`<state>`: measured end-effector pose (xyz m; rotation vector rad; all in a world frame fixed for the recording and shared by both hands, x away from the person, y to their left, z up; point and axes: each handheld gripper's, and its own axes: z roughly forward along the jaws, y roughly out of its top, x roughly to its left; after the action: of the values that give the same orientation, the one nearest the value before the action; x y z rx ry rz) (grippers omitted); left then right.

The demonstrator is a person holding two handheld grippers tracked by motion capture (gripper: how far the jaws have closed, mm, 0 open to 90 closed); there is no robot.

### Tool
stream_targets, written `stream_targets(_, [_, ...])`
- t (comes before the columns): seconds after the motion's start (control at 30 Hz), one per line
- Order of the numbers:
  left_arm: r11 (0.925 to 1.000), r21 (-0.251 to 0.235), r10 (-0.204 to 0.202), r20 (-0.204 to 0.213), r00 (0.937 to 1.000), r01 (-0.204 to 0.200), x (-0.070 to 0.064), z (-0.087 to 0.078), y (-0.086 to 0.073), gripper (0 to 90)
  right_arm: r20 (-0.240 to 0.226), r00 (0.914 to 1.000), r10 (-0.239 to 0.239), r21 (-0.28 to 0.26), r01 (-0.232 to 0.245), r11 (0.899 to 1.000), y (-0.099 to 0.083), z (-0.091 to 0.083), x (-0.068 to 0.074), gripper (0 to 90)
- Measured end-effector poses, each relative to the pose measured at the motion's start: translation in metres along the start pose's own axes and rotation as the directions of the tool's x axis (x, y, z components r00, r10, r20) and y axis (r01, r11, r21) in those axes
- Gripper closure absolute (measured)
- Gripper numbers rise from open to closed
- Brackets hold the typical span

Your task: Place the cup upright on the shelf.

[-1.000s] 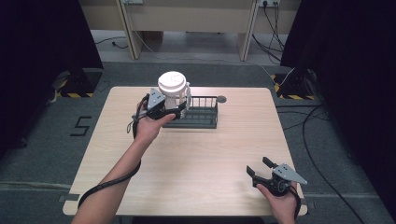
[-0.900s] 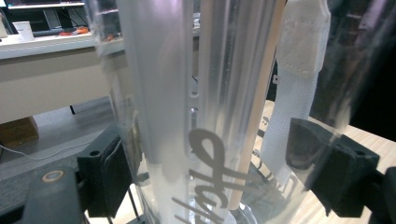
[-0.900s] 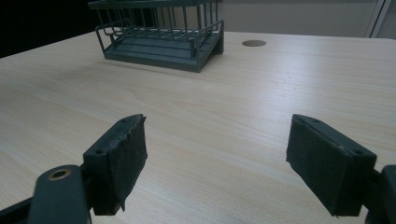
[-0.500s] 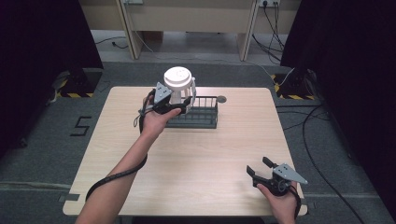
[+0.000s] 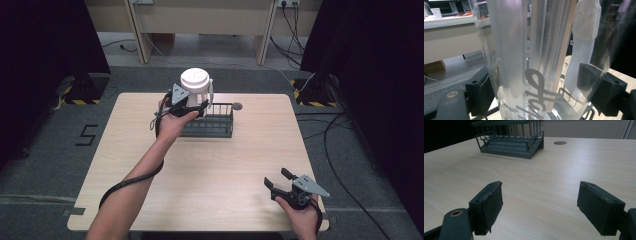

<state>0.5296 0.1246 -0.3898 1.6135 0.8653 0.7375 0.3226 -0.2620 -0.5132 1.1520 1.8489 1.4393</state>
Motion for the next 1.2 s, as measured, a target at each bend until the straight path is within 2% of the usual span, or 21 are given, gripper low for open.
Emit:
stream_targets(0.57, [0.9983,0.048,-0.030,-0.057,0.9980,0.032,0.006,0.020,-0.008,17.6,-0.008,1.0000,0.000,0.003,0.000,1.000,0.000,0.000,-0.001,21.4])
stream_targets(0.73, [0.9979,0.060,-0.022,-0.063,0.9978,0.026,0.005,0.024,-0.011,17.6,-0.009,1.0000,0.000,0.004,0.000,1.000,0.000,0.000,-0.001,21.5])
stream_targets(1.2, [0.9957,0.079,-0.041,-0.081,0.9959,0.047,0.004,0.036,-0.017,17.5,-0.014,0.9999,-0.001,0.003,0.001,1.000,0.000,0.000,-0.001,21.6])
